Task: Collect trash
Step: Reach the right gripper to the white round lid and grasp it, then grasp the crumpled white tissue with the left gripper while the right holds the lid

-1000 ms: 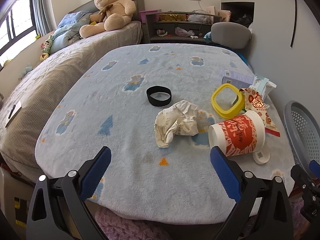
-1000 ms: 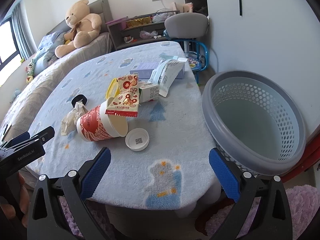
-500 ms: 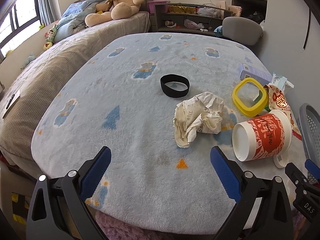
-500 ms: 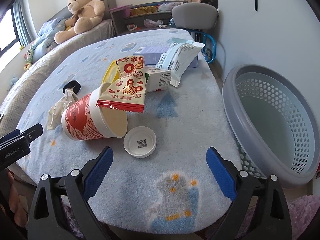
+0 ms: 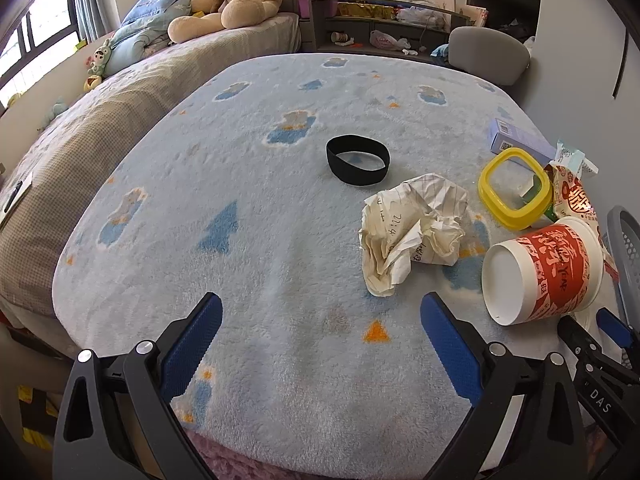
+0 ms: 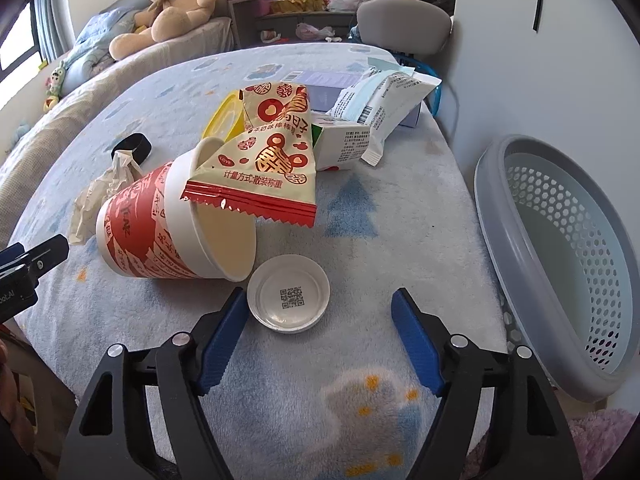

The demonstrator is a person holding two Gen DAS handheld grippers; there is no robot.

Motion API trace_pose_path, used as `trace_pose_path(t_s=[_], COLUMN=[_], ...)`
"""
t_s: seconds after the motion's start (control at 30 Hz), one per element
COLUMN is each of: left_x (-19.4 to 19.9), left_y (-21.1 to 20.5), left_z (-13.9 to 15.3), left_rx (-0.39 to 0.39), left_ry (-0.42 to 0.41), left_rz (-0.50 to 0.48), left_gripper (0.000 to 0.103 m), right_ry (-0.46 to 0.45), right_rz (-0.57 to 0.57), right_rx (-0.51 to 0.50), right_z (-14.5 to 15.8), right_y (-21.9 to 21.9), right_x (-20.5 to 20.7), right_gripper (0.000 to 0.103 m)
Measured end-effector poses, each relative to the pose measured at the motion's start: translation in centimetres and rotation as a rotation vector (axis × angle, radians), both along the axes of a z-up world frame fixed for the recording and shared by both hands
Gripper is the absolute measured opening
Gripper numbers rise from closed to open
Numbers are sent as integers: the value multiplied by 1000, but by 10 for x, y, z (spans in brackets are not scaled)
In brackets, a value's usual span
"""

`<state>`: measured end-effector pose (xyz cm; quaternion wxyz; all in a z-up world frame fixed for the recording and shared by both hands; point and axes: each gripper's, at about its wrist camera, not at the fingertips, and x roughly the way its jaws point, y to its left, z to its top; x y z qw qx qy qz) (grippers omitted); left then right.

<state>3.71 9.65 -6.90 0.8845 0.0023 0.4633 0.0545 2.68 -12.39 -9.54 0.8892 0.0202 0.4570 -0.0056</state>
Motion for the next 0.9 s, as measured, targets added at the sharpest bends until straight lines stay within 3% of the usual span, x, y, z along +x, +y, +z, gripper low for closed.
trace_pose_path(t_s=[0.23, 0.9], left_x=[0, 32], left_y=[2, -7], left_z=[-1, 4], left_rx=[-17, -117], left_ry=[0, 5], left_rz=[-14, -75], left_gripper=[95, 95], right_ry=[-3, -45], right_rz=[11, -37], right_rx=[5, 63], right_z=[4, 23], right_y=[-2, -25], right_x=[-1, -20], right_gripper=[39, 39])
